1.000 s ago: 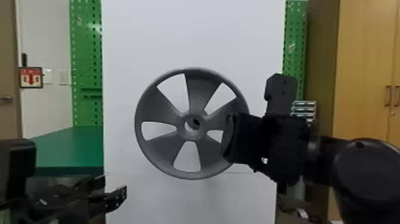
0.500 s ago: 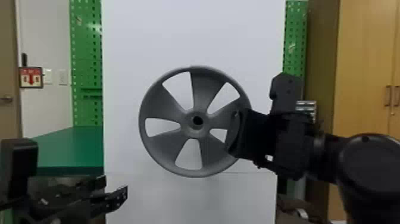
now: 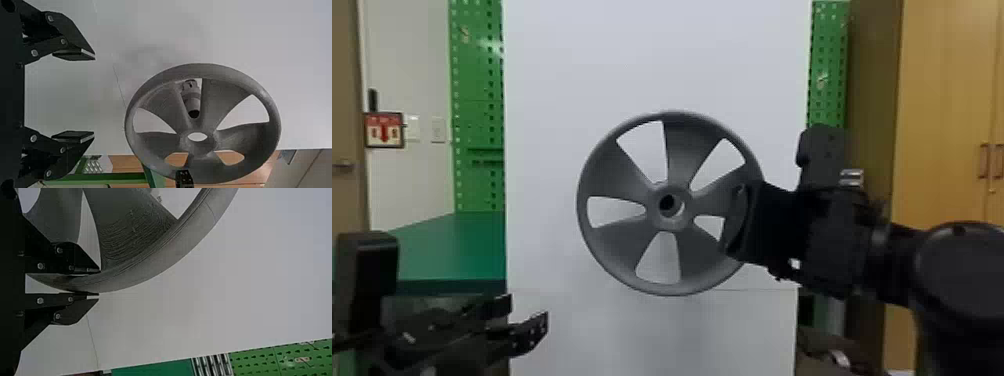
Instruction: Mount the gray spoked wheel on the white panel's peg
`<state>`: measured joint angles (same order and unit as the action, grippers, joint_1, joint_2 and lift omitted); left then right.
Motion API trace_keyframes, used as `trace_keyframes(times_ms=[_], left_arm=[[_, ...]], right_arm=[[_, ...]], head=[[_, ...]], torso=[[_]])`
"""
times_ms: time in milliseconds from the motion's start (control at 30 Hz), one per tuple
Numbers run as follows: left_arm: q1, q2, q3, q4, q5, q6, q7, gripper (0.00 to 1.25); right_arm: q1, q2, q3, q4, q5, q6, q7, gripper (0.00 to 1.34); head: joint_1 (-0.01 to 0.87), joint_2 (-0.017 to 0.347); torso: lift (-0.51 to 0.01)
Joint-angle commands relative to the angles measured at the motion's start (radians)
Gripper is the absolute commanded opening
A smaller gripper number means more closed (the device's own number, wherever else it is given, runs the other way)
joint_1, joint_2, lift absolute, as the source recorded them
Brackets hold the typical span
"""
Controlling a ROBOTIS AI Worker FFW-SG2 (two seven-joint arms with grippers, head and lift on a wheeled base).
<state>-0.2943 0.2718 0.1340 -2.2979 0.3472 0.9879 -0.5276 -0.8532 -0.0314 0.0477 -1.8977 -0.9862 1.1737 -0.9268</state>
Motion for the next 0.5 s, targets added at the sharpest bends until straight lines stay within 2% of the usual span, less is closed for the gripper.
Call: trace_keyframes(times_ms=[0, 467], left_arm=[[-0.002, 0.000, -0.004, 0.000, -0.004, 0.000, 0.000, 0.71], [-0.003, 0.000, -0.007, 0.000, -0.008, 0.000, 0.000, 0.71]], right_arm=[[-0.001, -0.002, -0.002, 0.003, 0.000, -0.002, 0.000, 0.01], [-0.007, 0.004, 0.003, 0.029, 0.000, -0.016, 0.000, 0.01]], head=[[0.084, -0.008], [0.084, -0.008]], torso=[[-0.487], [-0.487]])
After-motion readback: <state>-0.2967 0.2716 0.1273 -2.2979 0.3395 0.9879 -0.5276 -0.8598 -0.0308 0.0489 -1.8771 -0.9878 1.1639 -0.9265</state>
